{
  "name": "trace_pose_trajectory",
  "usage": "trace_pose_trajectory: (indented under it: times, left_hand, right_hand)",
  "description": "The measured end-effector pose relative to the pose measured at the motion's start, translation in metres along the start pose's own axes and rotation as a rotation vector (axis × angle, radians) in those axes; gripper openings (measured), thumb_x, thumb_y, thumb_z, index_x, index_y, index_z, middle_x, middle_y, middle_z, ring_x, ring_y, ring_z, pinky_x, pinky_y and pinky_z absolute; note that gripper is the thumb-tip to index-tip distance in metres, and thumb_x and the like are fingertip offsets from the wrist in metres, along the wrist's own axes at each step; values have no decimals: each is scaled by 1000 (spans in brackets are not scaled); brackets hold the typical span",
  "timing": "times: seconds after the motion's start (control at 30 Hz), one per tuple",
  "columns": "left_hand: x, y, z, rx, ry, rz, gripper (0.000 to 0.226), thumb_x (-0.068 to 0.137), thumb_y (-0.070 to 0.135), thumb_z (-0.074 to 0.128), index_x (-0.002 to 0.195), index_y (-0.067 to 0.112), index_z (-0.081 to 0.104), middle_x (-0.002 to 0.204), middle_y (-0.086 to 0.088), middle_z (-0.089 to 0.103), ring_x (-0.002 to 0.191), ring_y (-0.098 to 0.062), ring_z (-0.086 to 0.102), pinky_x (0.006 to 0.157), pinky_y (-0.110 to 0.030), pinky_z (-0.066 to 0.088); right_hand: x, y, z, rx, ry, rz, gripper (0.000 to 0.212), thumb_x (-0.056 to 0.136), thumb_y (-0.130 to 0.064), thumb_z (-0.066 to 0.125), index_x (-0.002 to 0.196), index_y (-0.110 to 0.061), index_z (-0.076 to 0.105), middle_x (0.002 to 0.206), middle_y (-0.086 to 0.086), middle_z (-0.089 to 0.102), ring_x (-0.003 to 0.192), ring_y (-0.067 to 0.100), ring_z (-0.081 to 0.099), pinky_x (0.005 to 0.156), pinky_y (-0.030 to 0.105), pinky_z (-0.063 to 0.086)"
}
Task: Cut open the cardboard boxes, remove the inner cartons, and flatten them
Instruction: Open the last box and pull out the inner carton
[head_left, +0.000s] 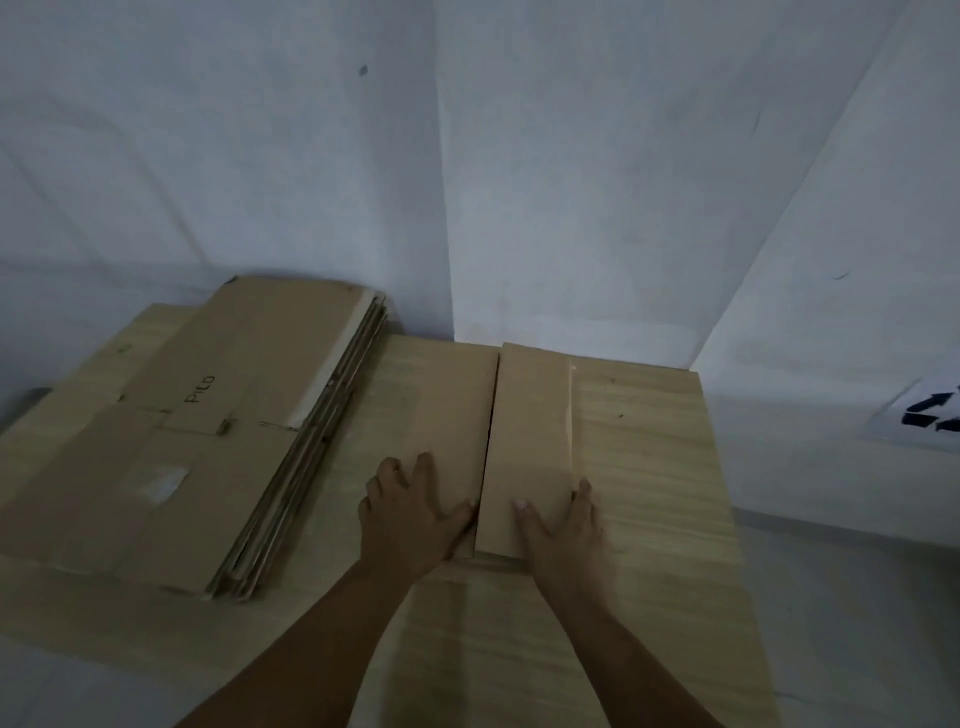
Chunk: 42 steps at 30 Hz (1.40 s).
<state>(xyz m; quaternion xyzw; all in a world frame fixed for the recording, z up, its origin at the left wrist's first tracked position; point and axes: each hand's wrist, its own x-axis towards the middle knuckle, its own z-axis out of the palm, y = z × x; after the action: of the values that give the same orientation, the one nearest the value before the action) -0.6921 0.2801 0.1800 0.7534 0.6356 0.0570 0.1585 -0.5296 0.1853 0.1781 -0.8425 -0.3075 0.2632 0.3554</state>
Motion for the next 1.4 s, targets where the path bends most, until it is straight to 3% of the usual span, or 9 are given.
trace_pose_trajectory:
  times: [0.23,0.47,0.63,0.8,0.9,1.07,1.2,1.27,1.4]
  left_hand:
    - [20,16,-5,-147,-62,-21,96,76,81,31,153,23,28,149,-19,26,133,-38,26,108,-45,32]
    - [48,24,-18,-229,-234,67,105,76,81,55,157,27,17,157,-18,15,145,-37,17,119,-45,24]
    - [69,21,-21,-621,-413,46,113,64,87,54,157,33,21,157,-7,31,141,-26,38,114,-36,34]
    - [72,10,-18,-971,-482,7,82,90,56,63,157,26,27,156,7,37,138,-11,40,106,-24,30]
    - [75,-3,-19,-1123,-487,-121,71,83,66,62,142,26,54,141,4,57,126,-14,56,109,-37,41]
    - [90,-17,-48,-1246,-447,-258,45,97,54,49,107,20,77,101,-7,77,98,-27,72,88,-41,55]
    - [103,-36,-73,-1009,-337,-183,84,83,82,44,153,36,34,154,0,43,137,-29,46,111,-54,38]
    - [97,-33,-93,-883,-163,-33,73,96,66,42,158,34,19,162,2,28,147,-25,29,119,-47,24]
    - [77,-11,-120,-778,176,386,43,103,37,50,144,23,49,140,12,48,133,-12,44,106,-21,34]
  right_hand:
    - [11,-6,0,45,79,61,71,93,-51,60,149,-11,41,145,10,49,132,29,45,107,38,36]
    - [12,-38,-12,117,187,59,68,91,-45,66,148,-15,43,138,7,50,126,27,49,103,36,39]
    - [15,-85,-43,67,202,-45,55,95,-42,60,146,-25,48,137,1,46,116,17,48,102,33,38]
    - [14,-112,-49,-48,190,-138,38,100,-28,48,137,-29,60,131,0,51,117,22,52,102,35,41]
    - [9,-118,-37,-123,220,-198,42,99,-21,53,141,-25,56,135,3,49,122,24,48,102,33,42]
    - [11,-143,-15,-43,78,-125,81,89,-45,67,156,-31,24,142,0,40,126,22,46,105,45,45]
    - [17,-156,12,87,-51,-14,98,68,-66,70,151,-39,25,138,-4,50,122,22,54,99,50,51]
    - [23,-155,18,167,-53,-10,92,67,-64,72,146,-38,33,129,-6,58,112,17,60,91,48,57]
    - [24,-147,19,345,-64,-56,51,89,-51,67,135,-37,51,120,-9,63,101,10,63,84,38,59]
